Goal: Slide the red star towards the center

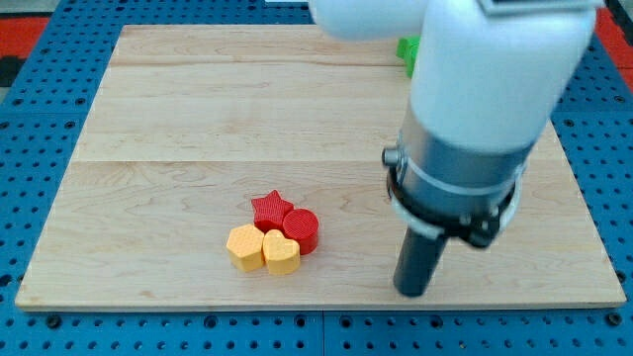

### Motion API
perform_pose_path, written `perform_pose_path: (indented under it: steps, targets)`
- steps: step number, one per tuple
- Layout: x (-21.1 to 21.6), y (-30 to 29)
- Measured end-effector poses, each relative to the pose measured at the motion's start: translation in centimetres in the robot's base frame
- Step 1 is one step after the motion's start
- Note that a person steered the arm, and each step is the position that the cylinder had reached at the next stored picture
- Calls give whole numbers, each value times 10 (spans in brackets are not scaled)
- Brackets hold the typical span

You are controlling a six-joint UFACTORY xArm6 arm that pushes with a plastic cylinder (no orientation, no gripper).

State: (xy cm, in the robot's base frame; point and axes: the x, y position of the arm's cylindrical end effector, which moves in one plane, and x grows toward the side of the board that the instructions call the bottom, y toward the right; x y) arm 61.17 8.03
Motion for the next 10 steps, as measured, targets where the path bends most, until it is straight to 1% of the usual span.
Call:
perform_pose_path:
  steps: [1,2,4,5,7,10]
  targets:
    - [-17,-14]
    - [-41,-51]
    - [-46,-116]
    - [-55,-136]
    - [-62,-134]
    - [-125,-183]
